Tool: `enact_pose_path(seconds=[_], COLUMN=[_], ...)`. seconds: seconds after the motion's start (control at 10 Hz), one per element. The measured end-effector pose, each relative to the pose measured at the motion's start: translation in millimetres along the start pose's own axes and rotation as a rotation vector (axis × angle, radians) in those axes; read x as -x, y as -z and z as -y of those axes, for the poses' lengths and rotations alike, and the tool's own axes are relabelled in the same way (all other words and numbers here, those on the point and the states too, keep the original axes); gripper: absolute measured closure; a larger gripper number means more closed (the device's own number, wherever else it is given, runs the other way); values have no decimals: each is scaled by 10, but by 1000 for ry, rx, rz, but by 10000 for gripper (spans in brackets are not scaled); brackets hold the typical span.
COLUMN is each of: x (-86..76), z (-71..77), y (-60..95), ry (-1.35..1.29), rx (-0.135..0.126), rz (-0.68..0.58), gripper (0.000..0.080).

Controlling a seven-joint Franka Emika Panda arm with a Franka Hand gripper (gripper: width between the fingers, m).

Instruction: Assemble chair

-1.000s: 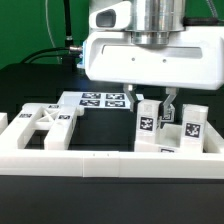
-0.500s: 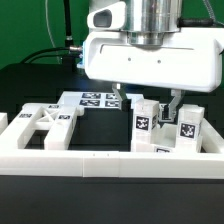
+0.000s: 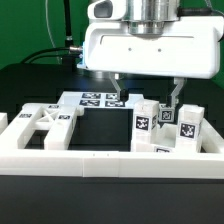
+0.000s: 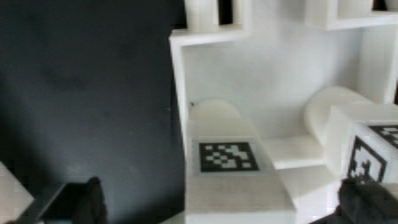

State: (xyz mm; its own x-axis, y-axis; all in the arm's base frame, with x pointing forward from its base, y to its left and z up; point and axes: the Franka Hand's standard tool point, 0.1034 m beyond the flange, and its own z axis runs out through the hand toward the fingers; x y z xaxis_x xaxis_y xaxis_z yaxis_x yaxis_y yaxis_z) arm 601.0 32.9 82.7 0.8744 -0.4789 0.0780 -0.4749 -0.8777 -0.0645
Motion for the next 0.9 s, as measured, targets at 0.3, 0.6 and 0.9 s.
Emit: enact_pose_path(seconds=[0.3,0.6,0.9], x=[4,206,371], z=[-4,-120,-78], y=[-5,-117,-357], ry=[1,72,70], rx=[1,-4,12], rz=[1,-53,-58], gripper=[150,150,150])
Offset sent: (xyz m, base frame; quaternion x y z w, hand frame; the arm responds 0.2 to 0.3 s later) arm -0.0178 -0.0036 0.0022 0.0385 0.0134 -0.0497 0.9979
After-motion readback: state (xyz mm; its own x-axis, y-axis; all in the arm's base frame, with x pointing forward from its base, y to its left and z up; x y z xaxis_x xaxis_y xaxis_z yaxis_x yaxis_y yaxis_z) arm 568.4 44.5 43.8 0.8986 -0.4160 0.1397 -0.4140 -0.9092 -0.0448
